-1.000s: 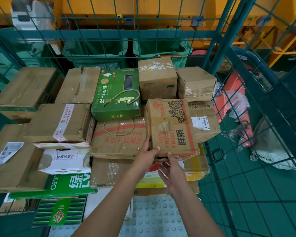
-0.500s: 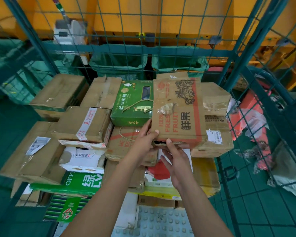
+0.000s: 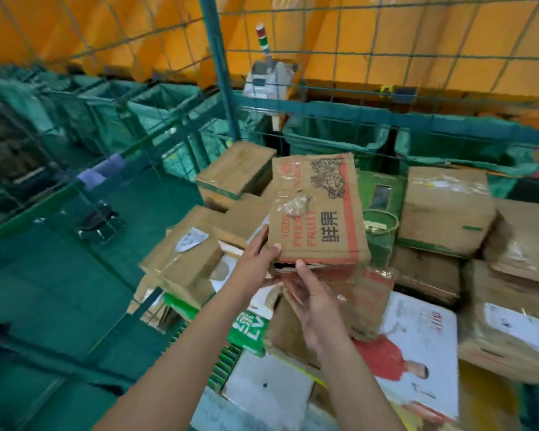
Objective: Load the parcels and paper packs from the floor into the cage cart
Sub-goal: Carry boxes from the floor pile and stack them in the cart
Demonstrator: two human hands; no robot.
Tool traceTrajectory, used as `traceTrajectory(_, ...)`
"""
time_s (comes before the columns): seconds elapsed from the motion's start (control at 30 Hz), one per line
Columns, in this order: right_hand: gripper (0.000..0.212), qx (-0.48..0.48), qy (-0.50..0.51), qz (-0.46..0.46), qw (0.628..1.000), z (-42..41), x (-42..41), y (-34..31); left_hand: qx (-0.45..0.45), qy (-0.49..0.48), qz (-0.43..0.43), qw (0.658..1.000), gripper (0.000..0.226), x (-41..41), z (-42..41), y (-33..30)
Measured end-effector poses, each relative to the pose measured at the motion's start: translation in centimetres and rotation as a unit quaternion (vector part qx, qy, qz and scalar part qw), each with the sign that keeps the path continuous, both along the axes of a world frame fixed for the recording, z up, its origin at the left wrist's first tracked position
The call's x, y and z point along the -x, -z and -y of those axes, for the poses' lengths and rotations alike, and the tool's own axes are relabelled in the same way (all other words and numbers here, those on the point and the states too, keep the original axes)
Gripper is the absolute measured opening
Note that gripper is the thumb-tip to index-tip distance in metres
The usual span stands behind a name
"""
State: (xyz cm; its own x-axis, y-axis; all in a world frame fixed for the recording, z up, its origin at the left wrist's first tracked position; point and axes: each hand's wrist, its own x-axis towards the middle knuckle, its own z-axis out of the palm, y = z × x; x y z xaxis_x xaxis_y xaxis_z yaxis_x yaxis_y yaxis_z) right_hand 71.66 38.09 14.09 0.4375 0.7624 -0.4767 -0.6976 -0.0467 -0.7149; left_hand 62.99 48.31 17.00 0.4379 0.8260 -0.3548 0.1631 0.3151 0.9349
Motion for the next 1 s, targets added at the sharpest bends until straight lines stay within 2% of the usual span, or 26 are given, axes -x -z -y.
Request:
traceTrajectory(0.2,0.026,0.026,-0.033,0.034,0.999,-8.4,4.5,-0.5,0.008,-0.021,0.027,0.999,0.053,5.2,-8.1,1.3)
traceTrajectory(0.27,0.034,0.045,-0.022,0.040,0.998,-11.9,6.2,-0.6,0.017,-0.011,0.023,1.000,0.055,7.0,-11.7,1.7)
traceTrajectory(0.4,0.039,0.072,0.001,0.024,0.997,-18.1,8.6,-0.8,0.038,-0.001,0.021,0.999,0.082,9.1,-18.0,1.9)
traceTrajectory(0.43,0.036,0.074,0.008,0.019,0.997,-20.2,9.2,-1.1,0.034,0.002,0.024,0.999,0.079,9.5,-20.0,1.9)
traceTrajectory(0.5,0.031,0.064,0.019,0.011,0.998,-23.5,9.7,-1.7,0.010,0.001,0.037,0.999,0.055,9.7,-22.9,1.5)
traceTrajectory(0.53,0.030,0.058,0.021,0.009,0.998,-25.0,9.9,-1.9,0.002,0.000,0.045,0.999,0.052,9.8,-24.4,1.3)
traceTrajectory(0.7,0.037,0.067,0.043,-0.008,0.997,-32.0,11.4,-2.1,-0.034,0.008,0.032,0.999,0.064,10.6,-30.9,0.4)
traceTrajectory(0.87,0.032,0.066,0.070,-0.027,0.995,-36.4,12.2,-3.5,-0.098,0.023,-0.011,0.995,0.057,10.8,-35.1,-0.1)
traceTrajectory(1.0,0.026,0.076,0.060,-0.050,0.994,-38.0,14.9,-2.3,-0.108,0.008,-0.034,0.994,0.051,12.7,-36.5,0.7)
